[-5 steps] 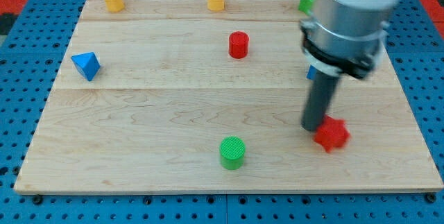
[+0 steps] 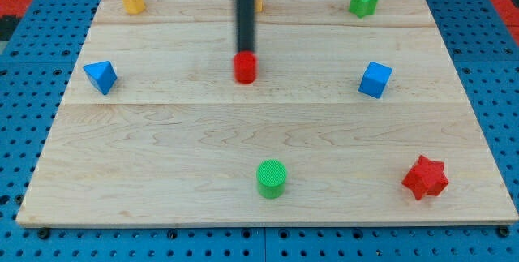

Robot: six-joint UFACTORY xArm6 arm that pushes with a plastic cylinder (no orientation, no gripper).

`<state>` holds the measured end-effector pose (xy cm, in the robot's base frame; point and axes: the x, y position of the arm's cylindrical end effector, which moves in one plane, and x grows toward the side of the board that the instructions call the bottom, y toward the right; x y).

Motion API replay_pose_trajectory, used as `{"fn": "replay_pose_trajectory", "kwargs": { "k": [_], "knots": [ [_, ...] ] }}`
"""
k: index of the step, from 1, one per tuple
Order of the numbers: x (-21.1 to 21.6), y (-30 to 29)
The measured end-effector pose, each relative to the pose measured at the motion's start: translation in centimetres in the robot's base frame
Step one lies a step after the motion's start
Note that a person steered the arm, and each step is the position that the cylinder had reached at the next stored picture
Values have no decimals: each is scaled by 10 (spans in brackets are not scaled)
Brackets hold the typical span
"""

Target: Move the red blocks parallel to each other

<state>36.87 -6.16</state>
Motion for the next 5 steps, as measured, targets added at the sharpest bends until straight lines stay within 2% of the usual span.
{"fn": "replay_pose_trajectory", "kwargs": {
  "k": [1,2,4,5],
  "knots": [
    [71,-26],
    [18,-6],
    [26,35],
    [49,26]
  ]
}}
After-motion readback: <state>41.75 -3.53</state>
